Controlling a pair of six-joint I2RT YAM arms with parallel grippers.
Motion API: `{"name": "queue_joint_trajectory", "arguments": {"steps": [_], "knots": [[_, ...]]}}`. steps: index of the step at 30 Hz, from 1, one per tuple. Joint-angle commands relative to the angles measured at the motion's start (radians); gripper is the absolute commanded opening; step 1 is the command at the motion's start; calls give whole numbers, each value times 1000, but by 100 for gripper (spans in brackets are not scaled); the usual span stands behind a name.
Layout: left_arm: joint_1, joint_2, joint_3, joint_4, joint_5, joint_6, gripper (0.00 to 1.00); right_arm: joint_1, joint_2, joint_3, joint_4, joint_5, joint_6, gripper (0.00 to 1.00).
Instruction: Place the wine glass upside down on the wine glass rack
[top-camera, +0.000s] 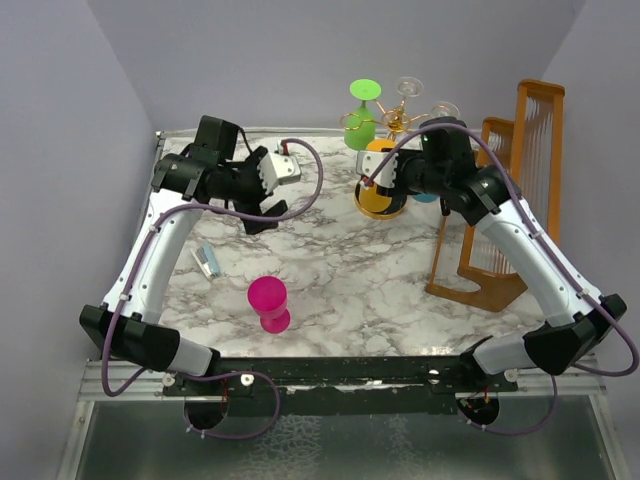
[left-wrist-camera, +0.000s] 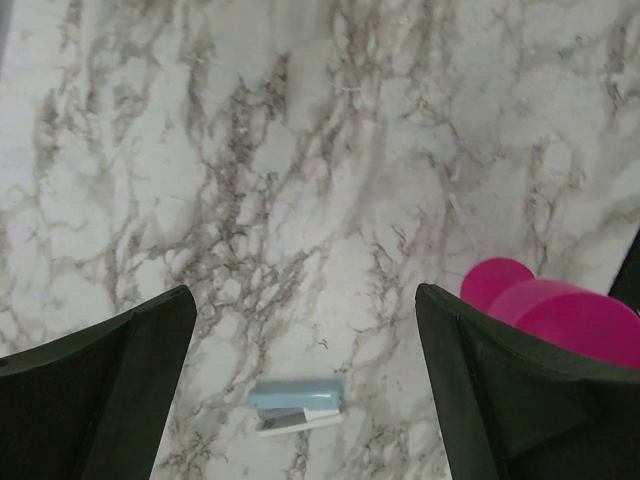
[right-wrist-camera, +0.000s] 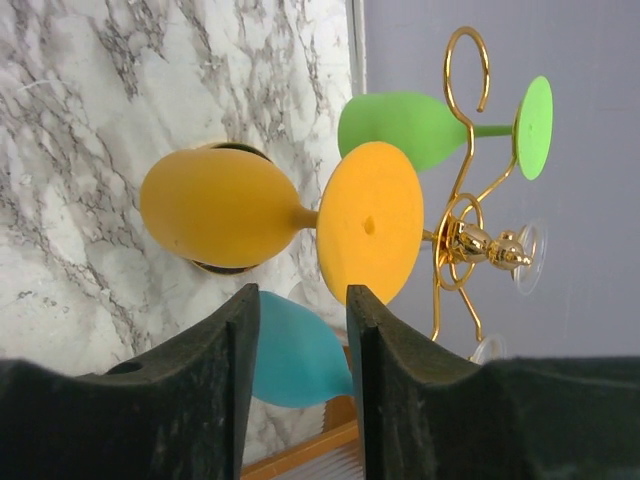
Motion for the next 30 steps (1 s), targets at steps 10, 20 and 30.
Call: {"name": "queue_joint_trajectory", "arguments": {"steps": [10,20,30], "knots": [[-54,-64,-206,-307,153,253,86,5,-98,29,-130,-232,42,46],[-131,-86,-337,-240,88,207,79,5,-106,-1,-106,-201,48,46],[-204,-50,-427,-156,35,148,60,5,-121,-29,-93,-168,48,46]]}}
